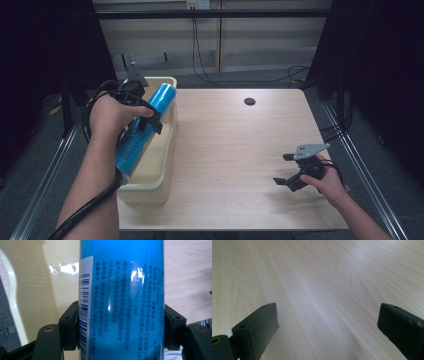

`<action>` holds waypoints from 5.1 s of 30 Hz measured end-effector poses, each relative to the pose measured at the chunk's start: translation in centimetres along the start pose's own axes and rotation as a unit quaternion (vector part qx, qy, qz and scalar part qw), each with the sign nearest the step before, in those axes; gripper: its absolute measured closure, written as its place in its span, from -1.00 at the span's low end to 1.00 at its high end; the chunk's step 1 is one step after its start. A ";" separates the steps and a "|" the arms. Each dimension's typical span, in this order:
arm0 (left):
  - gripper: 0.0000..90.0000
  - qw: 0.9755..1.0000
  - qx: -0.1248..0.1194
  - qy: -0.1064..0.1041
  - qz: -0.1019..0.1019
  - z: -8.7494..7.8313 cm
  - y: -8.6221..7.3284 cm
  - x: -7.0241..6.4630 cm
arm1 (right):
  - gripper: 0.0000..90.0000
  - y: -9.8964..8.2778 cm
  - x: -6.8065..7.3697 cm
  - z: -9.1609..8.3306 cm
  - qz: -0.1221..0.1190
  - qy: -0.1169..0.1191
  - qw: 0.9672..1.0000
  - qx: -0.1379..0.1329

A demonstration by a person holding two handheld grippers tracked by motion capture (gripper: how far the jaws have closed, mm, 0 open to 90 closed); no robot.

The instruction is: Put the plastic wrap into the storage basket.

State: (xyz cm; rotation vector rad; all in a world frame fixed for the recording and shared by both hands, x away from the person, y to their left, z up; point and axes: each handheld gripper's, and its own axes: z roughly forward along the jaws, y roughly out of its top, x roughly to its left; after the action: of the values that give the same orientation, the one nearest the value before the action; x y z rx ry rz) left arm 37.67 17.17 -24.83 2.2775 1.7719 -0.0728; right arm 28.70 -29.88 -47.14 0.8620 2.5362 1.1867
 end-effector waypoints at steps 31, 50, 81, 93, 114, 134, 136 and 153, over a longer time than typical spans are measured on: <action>-0.29 0.998 -0.015 0.021 -0.063 -0.3 -0.7 2.1 | -0.93 0.0 0.1 0.1 0.000 0.001 1.000 0.001; -0.29 0.997 0.003 0.025 -0.075 1.7 -0.7 2.8 | -0.93 -0.1 0.0 0.0 -0.001 0.001 1.000 -0.001; -0.29 0.996 0.024 0.022 -0.087 4.6 -1.5 3.3 | -0.93 0.0 0.3 0.2 -0.005 0.002 1.000 0.002; -0.29 0.995 0.040 0.022 -0.090 5.4 -1.5 3.4 | -0.93 -0.1 0.3 0.3 -0.006 0.006 1.000 0.005; -0.29 0.993 0.062 0.014 -0.095 7.1 -1.6 3.6 | -0.93 -0.1 0.4 0.5 -0.007 0.006 1.000 0.008; -0.29 0.990 0.077 0.016 -0.114 9.2 -1.4 3.3 | -0.93 -0.2 0.3 0.5 -0.008 0.004 1.000 0.008; -0.29 0.990 0.078 0.011 -0.117 9.3 -1.4 3.3 | -0.93 -0.2 0.3 0.5 -0.008 0.006 1.000 0.008; -0.30 0.988 0.092 0.022 -0.124 9.4 -1.0 3.2 | -0.93 -0.2 0.4 0.5 -0.010 0.005 1.000 0.008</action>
State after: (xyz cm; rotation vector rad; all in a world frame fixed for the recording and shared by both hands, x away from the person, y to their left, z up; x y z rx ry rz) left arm 38.64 18.27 -34.65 2.1788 2.1444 -0.2438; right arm 28.53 -29.44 -47.64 0.8355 2.5607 1.1693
